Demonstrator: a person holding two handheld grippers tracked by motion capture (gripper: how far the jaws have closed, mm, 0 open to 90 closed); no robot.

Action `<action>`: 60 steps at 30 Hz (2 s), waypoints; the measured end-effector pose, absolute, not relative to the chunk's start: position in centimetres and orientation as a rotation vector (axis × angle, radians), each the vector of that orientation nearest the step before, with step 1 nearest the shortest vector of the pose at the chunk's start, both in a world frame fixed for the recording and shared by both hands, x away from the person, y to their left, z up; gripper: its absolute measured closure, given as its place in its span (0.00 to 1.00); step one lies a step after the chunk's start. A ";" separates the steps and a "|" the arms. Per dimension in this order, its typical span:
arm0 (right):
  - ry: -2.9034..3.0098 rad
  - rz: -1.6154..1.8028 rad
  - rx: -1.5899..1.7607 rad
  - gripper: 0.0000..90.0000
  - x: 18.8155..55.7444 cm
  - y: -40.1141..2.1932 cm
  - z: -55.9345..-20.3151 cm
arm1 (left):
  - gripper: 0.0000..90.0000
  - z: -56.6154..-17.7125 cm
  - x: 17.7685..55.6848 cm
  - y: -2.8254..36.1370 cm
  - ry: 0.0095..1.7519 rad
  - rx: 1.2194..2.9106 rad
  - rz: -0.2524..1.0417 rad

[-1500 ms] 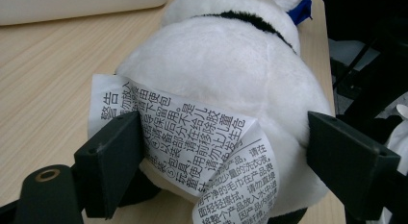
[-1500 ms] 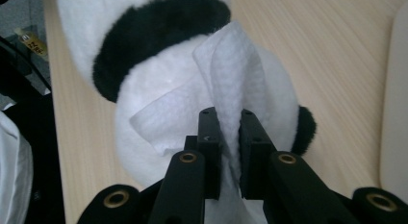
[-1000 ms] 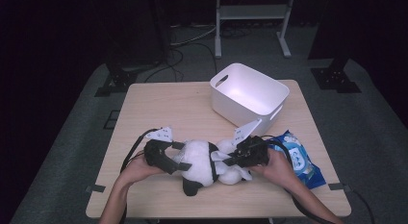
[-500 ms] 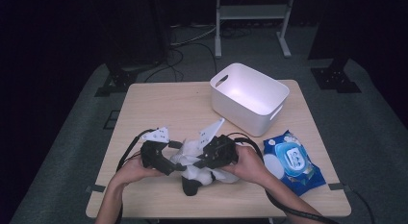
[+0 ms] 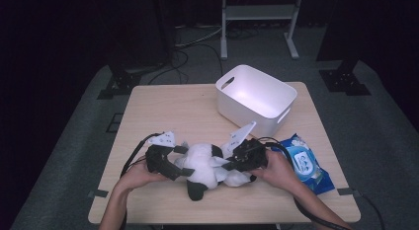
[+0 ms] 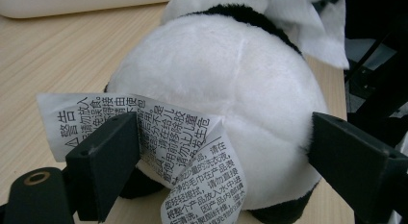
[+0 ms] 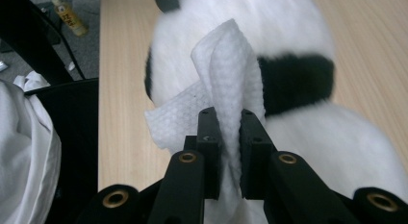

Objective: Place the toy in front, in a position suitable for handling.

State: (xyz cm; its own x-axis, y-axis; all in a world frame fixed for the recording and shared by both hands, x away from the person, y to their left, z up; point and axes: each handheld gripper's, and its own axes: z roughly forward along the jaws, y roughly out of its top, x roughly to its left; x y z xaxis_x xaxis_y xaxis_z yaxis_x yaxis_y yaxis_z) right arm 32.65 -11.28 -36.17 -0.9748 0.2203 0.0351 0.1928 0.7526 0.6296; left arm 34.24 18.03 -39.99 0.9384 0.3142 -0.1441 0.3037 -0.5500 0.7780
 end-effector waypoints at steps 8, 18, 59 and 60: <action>2.846 1.030 0.455 0.90 33.2 -15.3 -36.2 | 0.12 -40.1 34.3 18.1 0.444 2.185 0.011; 2.806 1.038 0.633 0.90 35.1 -18.5 -37.1 | 0.12 -40.1 34.3 18.1 0.443 2.185 0.005; 2.943 1.052 0.478 0.90 38.4 -9.1 -36.6 | 0.11 -40.2 33.7 18.1 0.407 2.228 -0.032; 2.943 1.053 0.478 0.90 38.1 -9.4 -36.6 | 0.11 -40.2 33.6 18.1 0.405 2.229 -0.036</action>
State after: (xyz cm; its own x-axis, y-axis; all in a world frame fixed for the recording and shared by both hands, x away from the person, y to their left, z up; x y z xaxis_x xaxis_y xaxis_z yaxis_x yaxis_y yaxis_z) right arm 38.14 -9.37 -36.59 -0.9540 0.2748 0.1195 0.2883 0.7326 0.6166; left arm 33.63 18.10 -40.22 0.9472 0.2760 -0.1630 0.3005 -0.5881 0.7509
